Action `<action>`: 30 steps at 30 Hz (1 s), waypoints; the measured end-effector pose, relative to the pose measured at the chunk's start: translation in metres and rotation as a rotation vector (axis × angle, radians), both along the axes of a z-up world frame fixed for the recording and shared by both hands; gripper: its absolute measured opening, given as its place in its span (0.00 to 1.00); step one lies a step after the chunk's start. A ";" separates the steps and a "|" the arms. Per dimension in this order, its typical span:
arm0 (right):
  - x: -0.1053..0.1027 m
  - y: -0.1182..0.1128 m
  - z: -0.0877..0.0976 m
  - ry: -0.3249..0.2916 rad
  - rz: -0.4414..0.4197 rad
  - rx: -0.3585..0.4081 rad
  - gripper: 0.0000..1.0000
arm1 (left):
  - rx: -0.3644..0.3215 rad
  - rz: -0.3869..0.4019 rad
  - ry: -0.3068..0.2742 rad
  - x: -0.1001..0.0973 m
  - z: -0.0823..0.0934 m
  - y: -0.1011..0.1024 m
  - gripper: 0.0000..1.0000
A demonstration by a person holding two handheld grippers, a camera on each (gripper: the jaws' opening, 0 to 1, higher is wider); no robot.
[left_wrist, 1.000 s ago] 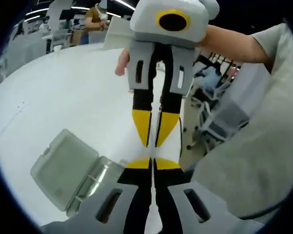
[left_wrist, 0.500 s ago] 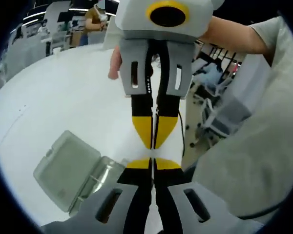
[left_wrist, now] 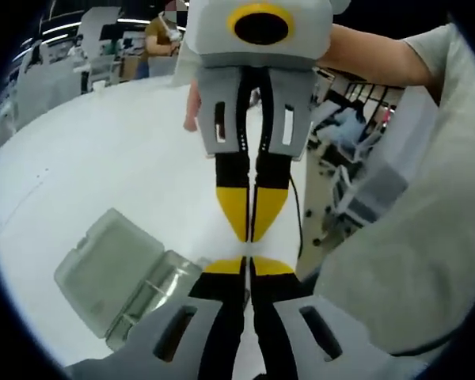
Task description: Insert the divider into the dual guide fixture by aligning both edges with the guide slots and pushing it downward to the bottom, including one-sided entry, uneven engagement, binding, and posture correction.
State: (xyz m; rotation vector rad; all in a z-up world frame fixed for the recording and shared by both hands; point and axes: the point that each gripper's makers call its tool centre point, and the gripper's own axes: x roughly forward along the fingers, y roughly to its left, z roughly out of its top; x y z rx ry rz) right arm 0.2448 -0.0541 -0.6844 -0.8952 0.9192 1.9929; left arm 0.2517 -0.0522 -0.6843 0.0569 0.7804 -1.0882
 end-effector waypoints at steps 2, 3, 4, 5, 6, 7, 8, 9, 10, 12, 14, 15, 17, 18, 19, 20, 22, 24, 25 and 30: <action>0.000 0.000 0.001 0.010 -0.012 0.002 0.00 | 0.000 0.017 0.000 0.000 0.000 0.001 0.00; 0.000 0.000 0.001 0.010 -0.014 0.006 0.00 | 0.008 0.023 -0.005 0.000 -0.001 0.002 0.01; 0.000 0.000 0.002 0.020 -0.026 0.001 0.00 | 0.011 0.033 -0.008 0.000 -0.002 0.003 0.02; 0.000 0.001 0.002 0.021 -0.026 0.007 0.00 | 0.009 0.042 -0.010 0.000 -0.002 0.004 0.03; -0.001 0.001 0.004 0.025 -0.029 0.010 0.00 | 0.007 0.065 -0.014 0.002 -0.002 0.005 0.05; -0.001 0.001 0.004 0.033 -0.039 0.009 0.00 | 0.009 0.076 -0.025 0.003 -0.002 0.006 0.07; -0.002 0.001 0.005 0.040 -0.045 0.007 0.00 | 0.007 0.081 -0.033 0.003 -0.001 0.006 0.08; -0.002 0.001 0.005 0.040 -0.050 0.002 0.00 | 0.006 0.095 -0.037 0.003 0.000 0.006 0.09; -0.002 0.001 0.005 0.039 -0.051 0.002 0.00 | 0.010 0.110 -0.044 0.003 -0.001 0.007 0.09; -0.002 0.001 0.006 0.049 -0.060 -0.003 0.00 | 0.020 0.122 -0.049 0.002 -0.002 0.007 0.11; -0.002 0.001 0.008 0.056 -0.074 -0.008 0.00 | 0.031 0.140 -0.060 0.000 -0.003 0.008 0.11; -0.003 0.002 0.010 0.065 -0.087 -0.015 0.00 | 0.030 0.151 -0.062 0.000 -0.003 0.008 0.11; -0.003 0.002 0.011 0.063 -0.090 -0.023 0.00 | 0.037 0.173 -0.084 0.000 -0.001 0.008 0.11; -0.004 0.001 0.011 0.066 -0.092 -0.041 0.00 | 0.041 0.176 -0.086 -0.002 0.000 0.008 0.11; -0.004 0.002 0.012 0.064 -0.096 -0.046 0.00 | 0.044 0.187 -0.093 -0.002 0.001 0.008 0.11; -0.004 0.001 0.012 0.064 -0.110 -0.061 0.00 | 0.044 0.196 -0.100 -0.002 0.002 0.009 0.12; 0.000 0.002 0.012 0.051 -0.139 -0.089 0.00 | 0.045 0.202 -0.108 -0.004 0.003 0.010 0.13; 0.000 0.006 0.014 0.044 -0.133 -0.086 0.00 | 0.050 0.207 -0.121 -0.006 0.004 0.012 0.17; 0.000 0.007 0.014 0.044 -0.139 -0.092 0.00 | 0.051 0.207 -0.124 -0.007 0.004 0.013 0.20; 0.004 0.021 0.015 0.010 -0.195 -0.114 0.00 | 0.029 0.233 -0.141 -0.007 0.007 0.031 0.27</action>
